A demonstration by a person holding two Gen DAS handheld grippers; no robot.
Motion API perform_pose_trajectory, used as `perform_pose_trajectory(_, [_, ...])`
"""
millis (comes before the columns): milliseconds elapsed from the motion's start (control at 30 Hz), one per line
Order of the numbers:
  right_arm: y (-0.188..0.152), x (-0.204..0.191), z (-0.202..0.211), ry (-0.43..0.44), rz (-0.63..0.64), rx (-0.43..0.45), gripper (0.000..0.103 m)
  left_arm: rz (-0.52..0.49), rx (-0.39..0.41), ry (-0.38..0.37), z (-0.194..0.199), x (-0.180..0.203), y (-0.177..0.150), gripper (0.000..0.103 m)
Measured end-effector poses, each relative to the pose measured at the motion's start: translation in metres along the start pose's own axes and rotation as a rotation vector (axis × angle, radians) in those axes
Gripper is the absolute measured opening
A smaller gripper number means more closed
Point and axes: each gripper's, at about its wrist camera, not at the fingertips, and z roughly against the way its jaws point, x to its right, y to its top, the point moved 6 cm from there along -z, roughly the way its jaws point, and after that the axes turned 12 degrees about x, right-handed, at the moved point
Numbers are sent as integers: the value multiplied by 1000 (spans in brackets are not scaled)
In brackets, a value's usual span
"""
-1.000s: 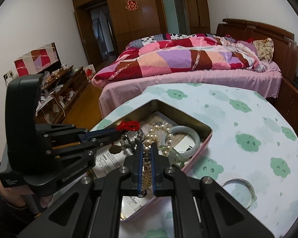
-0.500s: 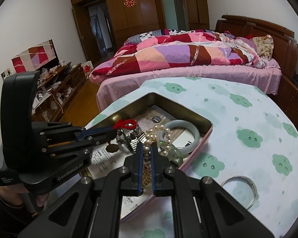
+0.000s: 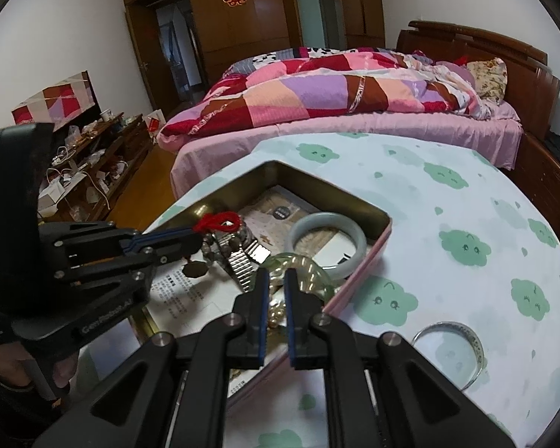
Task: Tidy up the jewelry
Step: 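Lower the pearl bracelet into the tin with the right gripper while the left gripper drops the red tassel in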
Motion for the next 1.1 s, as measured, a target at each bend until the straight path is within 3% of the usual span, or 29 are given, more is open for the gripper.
perform_pose_trajectory(233, [-2, 3, 0, -19, -4, -5, 18, -10, -11, 3, -1, 4, -1, 4])
perform_pose_trajectory(367, [-2, 4, 0, -25, -6, -3, 30, -15, -11, 1, 0, 7, -1, 7])
perform_pose_trajectory(400, [-2, 5, 0, -26, -8, -2, 31, -16, -11, 3, 0, 6, -1, 13])
perform_pose_trajectory(467, [-2, 6, 0, -27, -10, -1, 32, -16, -3, 22, 1, 5, 0, 37])
perform_pose_trajectory(500, [-2, 6, 0, -30, -10, -1, 34, -16, 6, 32, 2, 5, 1, 55])
perform_pose_trajectory(533, [-2, 7, 1, -30, -11, 2, 36, -12, 24, 35, 5, 4, 3, 60])
perform_pose_trajectory(1100, [-3, 7, 2, -32, -13, 4, 45, -15, 19, 44, 6, 4, 4, 61])
